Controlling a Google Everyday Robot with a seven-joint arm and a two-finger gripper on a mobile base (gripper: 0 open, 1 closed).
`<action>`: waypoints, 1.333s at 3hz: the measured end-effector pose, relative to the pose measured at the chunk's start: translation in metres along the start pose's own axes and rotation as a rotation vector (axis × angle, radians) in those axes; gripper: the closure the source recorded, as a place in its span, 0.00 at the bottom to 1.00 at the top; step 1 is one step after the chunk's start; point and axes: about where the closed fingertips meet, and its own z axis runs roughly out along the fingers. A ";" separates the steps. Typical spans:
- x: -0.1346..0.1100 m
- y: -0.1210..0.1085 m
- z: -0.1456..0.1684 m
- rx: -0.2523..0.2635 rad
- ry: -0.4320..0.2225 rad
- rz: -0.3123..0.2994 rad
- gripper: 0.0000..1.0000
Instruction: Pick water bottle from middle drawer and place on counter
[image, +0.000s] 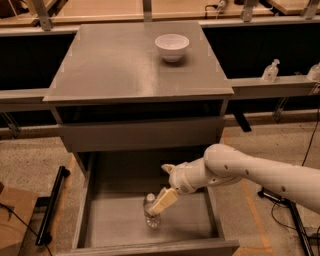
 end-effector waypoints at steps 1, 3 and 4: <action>0.014 -0.017 0.035 0.019 0.028 0.005 0.00; 0.051 -0.016 0.077 0.008 0.052 0.082 0.00; 0.059 -0.009 0.083 -0.005 0.035 0.121 0.18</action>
Offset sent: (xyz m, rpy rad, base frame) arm 0.0193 0.0201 -0.1068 -0.0707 0.0699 -0.0655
